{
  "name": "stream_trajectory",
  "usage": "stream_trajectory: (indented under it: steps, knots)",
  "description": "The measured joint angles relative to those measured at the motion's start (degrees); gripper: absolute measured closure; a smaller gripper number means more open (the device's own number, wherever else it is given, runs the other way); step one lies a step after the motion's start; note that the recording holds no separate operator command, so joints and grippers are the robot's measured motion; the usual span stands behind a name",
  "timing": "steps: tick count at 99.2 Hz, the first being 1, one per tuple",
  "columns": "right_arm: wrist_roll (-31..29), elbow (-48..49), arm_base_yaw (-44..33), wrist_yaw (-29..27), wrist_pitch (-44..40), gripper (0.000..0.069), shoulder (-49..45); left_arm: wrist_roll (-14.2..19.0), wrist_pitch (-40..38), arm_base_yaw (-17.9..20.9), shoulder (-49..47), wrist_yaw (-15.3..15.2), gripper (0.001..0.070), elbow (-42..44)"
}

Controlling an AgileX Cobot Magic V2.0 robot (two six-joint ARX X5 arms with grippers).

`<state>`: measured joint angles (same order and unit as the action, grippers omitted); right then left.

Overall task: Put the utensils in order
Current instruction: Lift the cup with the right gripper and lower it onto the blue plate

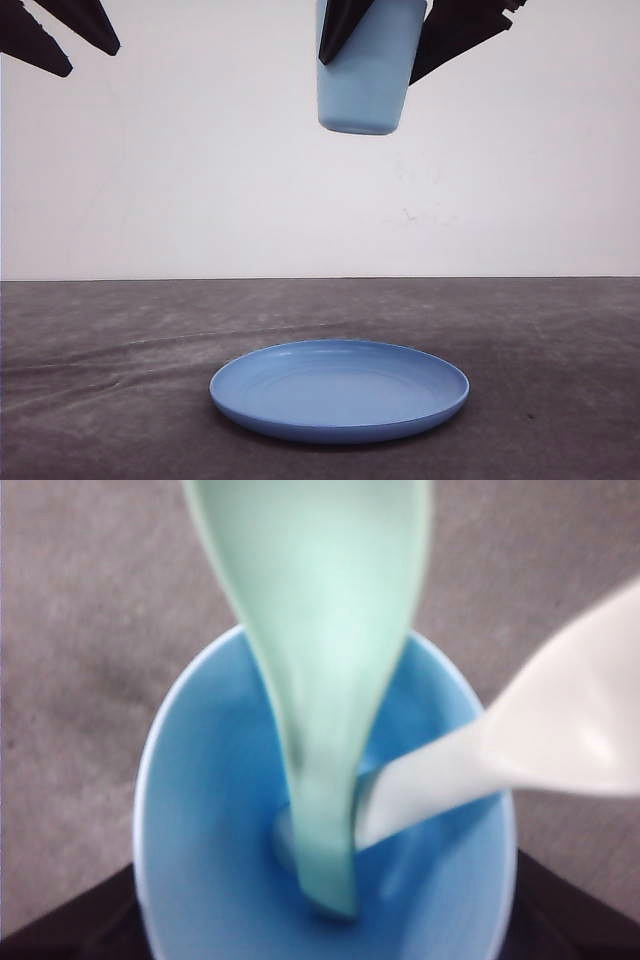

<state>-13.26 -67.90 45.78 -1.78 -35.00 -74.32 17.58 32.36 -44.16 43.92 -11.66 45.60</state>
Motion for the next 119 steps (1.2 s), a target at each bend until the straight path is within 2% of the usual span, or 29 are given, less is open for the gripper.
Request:
stream_trajectory:
  steps: [29,64,89,119]
  knots:
    - [-0.57,7.56,3.39,-2.73,4.61,0.0278,-0.33,0.00,0.00,0.00,0.00,0.00,0.0474,0.00]
    - [-4.79,21.53,7.19,-5.75,17.00,0.0281,-3.28,0.00,0.02,0.00,0.00,0.00,0.0474,0.00]
    - [-5.11,21.94,8.76,-7.06,21.81,0.0281,-7.72,0.00,0.02,0.00,0.00,0.00,0.0474,0.00]
    - [-6.21,21.94,8.96,-7.26,22.27,0.0282,-10.49,0.00,0.26,0.00,0.00,0.00,0.0474,0.00]
